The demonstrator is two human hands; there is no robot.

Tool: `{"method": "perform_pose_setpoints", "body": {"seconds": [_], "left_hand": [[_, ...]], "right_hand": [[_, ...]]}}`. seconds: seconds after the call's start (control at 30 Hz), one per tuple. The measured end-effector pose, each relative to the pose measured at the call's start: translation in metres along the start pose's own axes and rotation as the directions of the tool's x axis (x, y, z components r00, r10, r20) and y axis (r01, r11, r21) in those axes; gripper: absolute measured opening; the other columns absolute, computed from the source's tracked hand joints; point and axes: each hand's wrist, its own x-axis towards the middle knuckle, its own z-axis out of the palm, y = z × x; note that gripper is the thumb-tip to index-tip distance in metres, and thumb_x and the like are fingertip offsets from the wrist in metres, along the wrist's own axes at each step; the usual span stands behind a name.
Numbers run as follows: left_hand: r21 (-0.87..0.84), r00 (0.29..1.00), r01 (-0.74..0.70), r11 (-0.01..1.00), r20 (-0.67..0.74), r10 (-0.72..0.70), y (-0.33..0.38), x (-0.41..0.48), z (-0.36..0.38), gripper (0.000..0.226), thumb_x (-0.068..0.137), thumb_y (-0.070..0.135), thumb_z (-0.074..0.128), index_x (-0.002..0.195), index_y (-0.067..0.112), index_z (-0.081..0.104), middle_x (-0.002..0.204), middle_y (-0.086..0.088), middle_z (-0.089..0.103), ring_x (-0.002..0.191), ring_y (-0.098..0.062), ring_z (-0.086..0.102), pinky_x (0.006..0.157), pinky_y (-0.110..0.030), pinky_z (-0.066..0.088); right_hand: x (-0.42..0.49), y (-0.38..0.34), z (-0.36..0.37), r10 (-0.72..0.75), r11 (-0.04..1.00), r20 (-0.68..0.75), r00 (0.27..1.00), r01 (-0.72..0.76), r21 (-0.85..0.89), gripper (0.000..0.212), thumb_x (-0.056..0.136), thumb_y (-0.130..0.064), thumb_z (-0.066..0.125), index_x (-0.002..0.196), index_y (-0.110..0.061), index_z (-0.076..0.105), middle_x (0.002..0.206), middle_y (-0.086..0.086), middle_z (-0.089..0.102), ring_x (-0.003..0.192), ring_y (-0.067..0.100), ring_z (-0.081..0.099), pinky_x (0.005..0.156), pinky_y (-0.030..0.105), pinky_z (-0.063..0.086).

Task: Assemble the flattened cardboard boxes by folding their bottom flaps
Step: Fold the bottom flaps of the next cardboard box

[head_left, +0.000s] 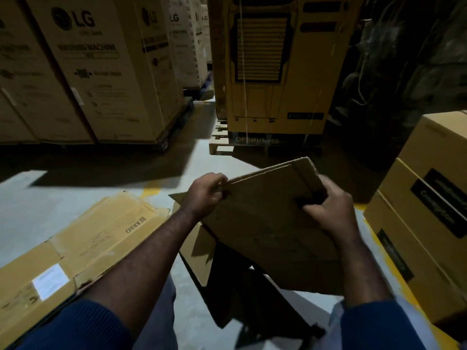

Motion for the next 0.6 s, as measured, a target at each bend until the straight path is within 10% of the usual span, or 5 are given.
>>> {"method": "perform_pose_setpoints", "body": {"seconds": [0.13,0.23,0.37,0.6], "left_hand": [[-0.037,0.985,-0.136,0.990,-0.112,0.131,0.003,-0.015,0.043,0.034,0.079,0.000,0.078,0.110,0.013,0.073,0.100,0.000,0.065,0.093,-0.018,0.057,0.075,-0.031,0.046],[-0.035,0.961,-0.267,0.963,-0.082,0.264,0.012,-0.025,0.075,0.036,0.078,0.003,0.073,0.109,0.019,0.068,0.097,-0.004,0.063,0.091,-0.027,0.057,0.075,-0.039,0.049],[0.000,0.930,-0.364,0.931,-0.047,0.363,0.028,-0.029,0.088,0.022,0.089,0.026,0.051,0.108,0.020,0.061,0.102,-0.017,0.065,0.094,-0.035,0.059,0.081,-0.049,0.050],[0.056,0.887,-0.459,0.887,-0.035,0.461,0.032,-0.033,0.085,0.026,0.087,0.007,0.062,0.114,0.007,0.064,0.092,-0.008,0.064,0.080,-0.028,0.055,0.067,-0.036,0.045]], "right_hand": [[-0.003,-0.031,0.021,-0.393,0.885,-0.333,0.857,0.256,-0.388,0.086,0.072,-0.016,0.086,0.149,-0.023,0.047,0.147,0.014,0.049,0.137,0.034,0.043,0.107,0.057,0.044],[-0.010,-0.063,0.055,-0.546,0.765,-0.243,0.802,0.358,-0.536,0.082,0.071,-0.011,0.080,0.147,-0.022,0.053,0.146,0.017,0.051,0.142,0.038,0.037,0.119,0.059,0.026],[-0.016,-0.056,0.090,-0.192,0.704,0.198,0.961,0.275,-0.655,0.057,0.089,-0.027,0.070,0.143,-0.030,0.050,0.140,0.001,0.059,0.143,0.027,0.038,0.125,0.047,0.014],[-0.010,-0.039,0.090,-0.065,0.640,0.134,0.989,0.145,-0.755,0.020,0.094,-0.026,0.063,0.113,-0.028,0.068,0.096,-0.006,0.072,0.100,0.021,0.061,0.097,0.037,0.036]]}}
